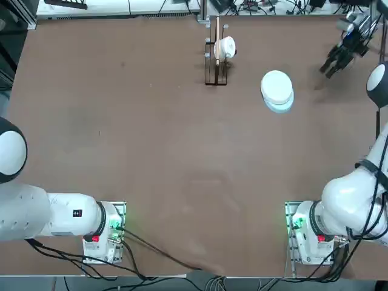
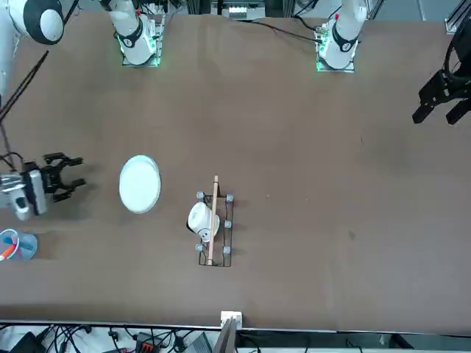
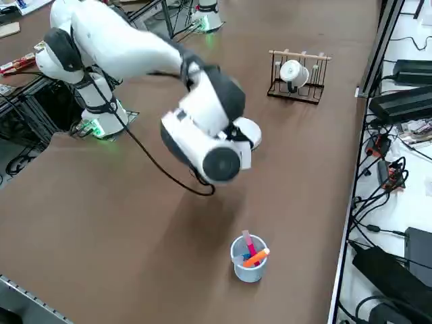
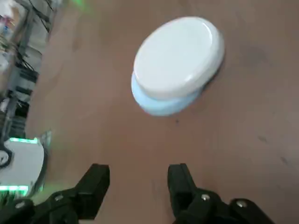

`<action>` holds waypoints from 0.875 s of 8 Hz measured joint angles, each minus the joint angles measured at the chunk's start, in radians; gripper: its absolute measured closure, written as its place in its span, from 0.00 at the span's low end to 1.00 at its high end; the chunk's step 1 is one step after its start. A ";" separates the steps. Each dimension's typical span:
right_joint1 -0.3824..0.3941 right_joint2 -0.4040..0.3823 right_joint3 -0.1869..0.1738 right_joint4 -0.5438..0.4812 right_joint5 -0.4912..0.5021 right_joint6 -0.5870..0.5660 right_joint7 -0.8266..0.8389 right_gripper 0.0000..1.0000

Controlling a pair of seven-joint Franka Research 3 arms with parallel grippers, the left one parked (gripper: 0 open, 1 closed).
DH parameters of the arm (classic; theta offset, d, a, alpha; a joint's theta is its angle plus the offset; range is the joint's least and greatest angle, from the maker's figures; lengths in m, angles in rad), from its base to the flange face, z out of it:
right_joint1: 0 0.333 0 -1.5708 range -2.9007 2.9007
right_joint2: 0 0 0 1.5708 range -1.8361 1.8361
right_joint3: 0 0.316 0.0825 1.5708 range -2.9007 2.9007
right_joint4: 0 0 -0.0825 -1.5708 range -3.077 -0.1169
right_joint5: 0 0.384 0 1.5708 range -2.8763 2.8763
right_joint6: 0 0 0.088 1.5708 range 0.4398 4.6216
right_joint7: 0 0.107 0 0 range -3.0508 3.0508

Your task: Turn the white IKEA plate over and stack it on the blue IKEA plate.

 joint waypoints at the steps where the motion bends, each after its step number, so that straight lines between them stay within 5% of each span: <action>1: 0.023 -0.046 0.002 0.027 -0.058 0.001 0.064 0.19; 5: 0.194 -0.146 0.006 -0.008 -0.196 0.093 0.531 0.00; 7: 0.256 -0.244 0.007 -0.220 -0.242 0.294 0.775 0.00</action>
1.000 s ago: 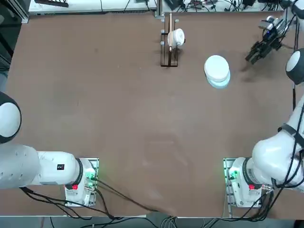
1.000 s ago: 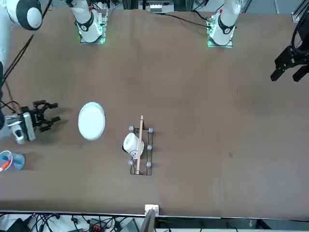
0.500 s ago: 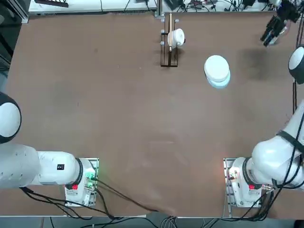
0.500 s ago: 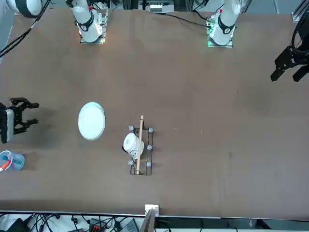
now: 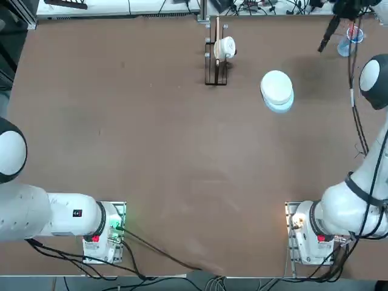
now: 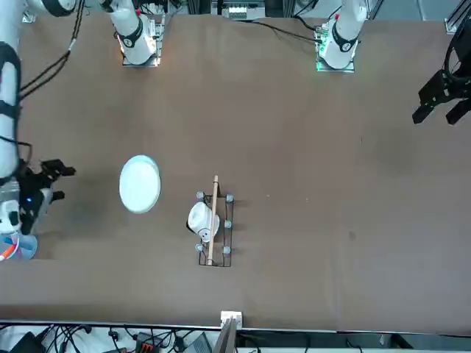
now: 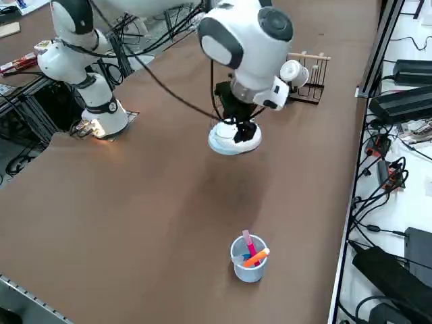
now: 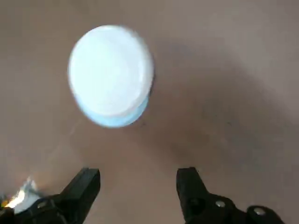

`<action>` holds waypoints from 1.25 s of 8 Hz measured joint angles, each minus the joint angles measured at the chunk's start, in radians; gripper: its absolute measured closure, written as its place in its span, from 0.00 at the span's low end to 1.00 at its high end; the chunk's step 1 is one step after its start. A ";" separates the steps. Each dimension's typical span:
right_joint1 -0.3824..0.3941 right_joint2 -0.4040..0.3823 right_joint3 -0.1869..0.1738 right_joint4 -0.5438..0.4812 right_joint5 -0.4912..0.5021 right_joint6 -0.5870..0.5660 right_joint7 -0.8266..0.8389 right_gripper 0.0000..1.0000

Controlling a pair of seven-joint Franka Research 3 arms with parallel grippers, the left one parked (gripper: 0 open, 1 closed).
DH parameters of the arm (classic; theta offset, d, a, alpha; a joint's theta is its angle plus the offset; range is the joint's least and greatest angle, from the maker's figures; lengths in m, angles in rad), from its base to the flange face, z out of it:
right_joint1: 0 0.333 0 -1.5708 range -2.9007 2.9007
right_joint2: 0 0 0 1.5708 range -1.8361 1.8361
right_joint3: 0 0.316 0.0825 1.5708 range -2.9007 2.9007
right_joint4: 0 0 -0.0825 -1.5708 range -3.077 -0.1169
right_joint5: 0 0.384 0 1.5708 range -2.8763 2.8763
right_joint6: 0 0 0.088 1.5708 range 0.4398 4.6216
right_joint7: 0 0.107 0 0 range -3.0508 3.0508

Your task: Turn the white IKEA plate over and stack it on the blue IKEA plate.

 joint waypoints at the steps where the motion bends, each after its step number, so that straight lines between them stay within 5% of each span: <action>1: 0.032 -0.089 0.001 -0.168 -0.022 0.137 0.132 0.00; 3: 0.086 -0.249 0.003 -0.484 -0.037 0.362 0.367 0.00; 5: 0.105 -0.302 0.003 -0.664 -0.039 0.534 0.539 0.00; 10: 0.150 -0.236 0.004 -0.796 -0.039 0.846 0.759 0.00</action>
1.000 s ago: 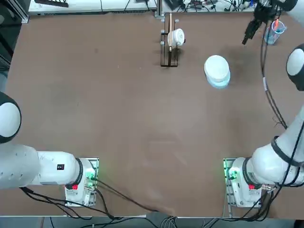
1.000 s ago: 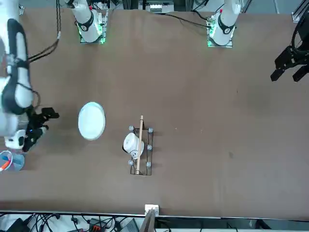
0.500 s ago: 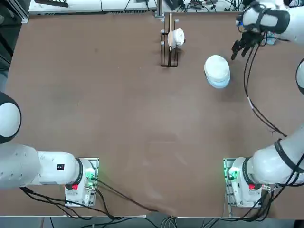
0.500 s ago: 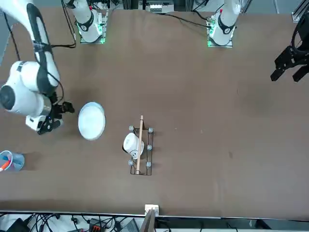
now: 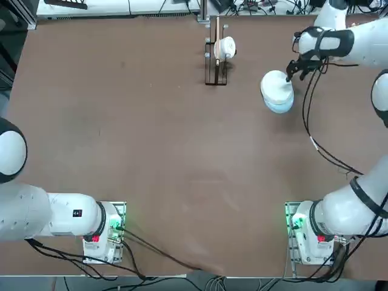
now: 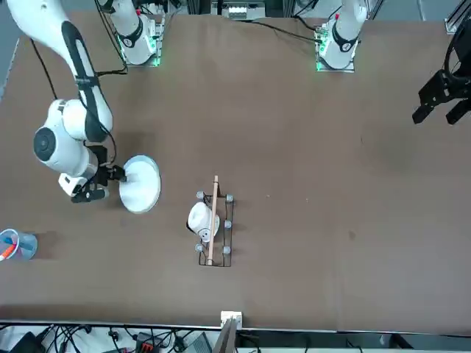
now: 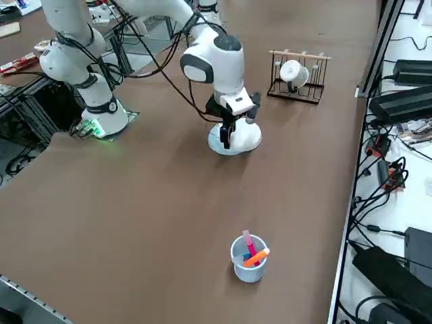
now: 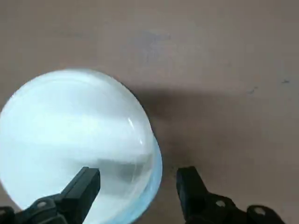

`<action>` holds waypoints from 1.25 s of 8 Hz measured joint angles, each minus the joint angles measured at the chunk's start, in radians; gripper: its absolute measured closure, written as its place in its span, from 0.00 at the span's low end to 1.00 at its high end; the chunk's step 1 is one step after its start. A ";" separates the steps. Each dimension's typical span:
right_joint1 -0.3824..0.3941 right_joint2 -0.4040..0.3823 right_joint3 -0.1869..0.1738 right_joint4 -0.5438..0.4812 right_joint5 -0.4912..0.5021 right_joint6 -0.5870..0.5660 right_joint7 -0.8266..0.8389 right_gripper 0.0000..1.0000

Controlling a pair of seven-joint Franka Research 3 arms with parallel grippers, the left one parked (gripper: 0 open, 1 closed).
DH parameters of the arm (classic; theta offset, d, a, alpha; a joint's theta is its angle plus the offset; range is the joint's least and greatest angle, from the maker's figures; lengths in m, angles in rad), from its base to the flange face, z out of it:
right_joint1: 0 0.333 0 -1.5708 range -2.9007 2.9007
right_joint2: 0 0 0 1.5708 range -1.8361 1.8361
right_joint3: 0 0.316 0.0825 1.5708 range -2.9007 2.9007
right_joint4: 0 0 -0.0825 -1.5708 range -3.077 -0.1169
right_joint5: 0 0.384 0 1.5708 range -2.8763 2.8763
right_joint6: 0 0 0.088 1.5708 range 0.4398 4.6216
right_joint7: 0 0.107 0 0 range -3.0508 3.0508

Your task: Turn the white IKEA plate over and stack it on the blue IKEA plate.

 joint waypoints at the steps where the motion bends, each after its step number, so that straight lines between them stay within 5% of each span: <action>1: 0.002 0.015 0.000 0.000 0.000 0.008 0.006 0.00; 10: -0.007 0.007 -0.012 -0.090 0.000 0.079 0.012 0.00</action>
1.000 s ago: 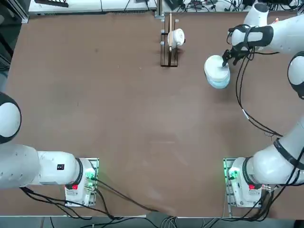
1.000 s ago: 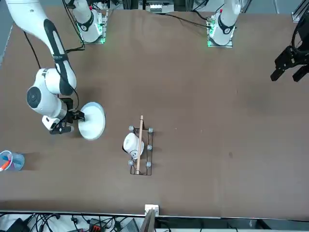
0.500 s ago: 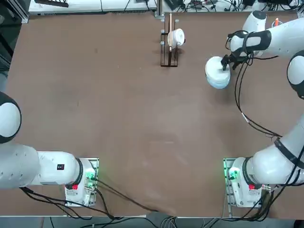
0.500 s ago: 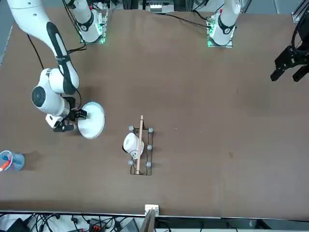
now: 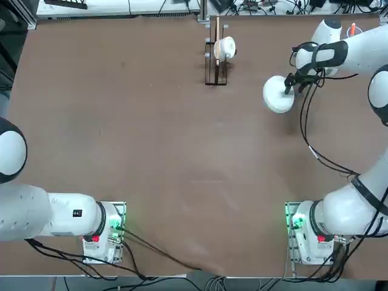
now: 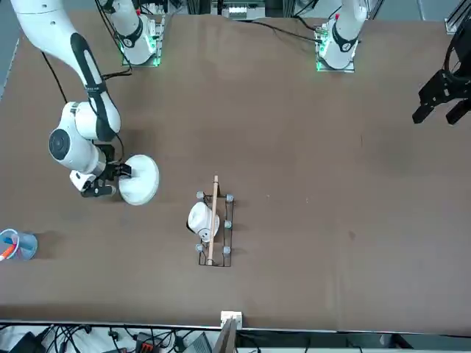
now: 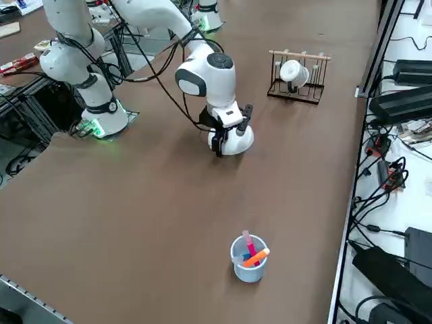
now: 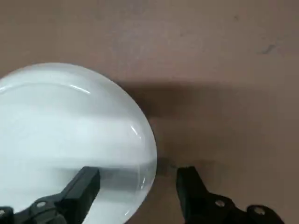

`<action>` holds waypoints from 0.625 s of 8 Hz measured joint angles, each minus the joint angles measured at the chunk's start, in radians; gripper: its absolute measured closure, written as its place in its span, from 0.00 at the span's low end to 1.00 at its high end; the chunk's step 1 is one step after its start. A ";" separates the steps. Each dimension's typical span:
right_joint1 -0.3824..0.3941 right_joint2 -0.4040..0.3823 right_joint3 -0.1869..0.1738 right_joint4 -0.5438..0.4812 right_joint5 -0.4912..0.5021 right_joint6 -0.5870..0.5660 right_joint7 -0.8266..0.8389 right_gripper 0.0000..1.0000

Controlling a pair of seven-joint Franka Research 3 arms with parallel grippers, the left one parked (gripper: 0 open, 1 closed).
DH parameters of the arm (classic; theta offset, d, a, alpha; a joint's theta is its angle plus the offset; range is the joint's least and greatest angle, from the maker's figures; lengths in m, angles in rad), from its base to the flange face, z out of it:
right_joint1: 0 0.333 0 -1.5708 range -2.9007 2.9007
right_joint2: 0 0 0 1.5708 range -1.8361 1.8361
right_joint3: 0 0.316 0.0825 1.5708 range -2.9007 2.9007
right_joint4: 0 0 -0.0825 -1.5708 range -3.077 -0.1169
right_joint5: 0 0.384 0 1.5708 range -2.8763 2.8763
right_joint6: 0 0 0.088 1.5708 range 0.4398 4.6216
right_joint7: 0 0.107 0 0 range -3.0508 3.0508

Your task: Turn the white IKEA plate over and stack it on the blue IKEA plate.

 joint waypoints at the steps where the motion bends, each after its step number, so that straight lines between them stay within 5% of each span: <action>1: 0.000 -0.019 0.000 0.015 0.000 -0.020 0.000 0.00; 5: 0.001 -0.168 0.004 0.255 0.000 -0.403 0.037 0.00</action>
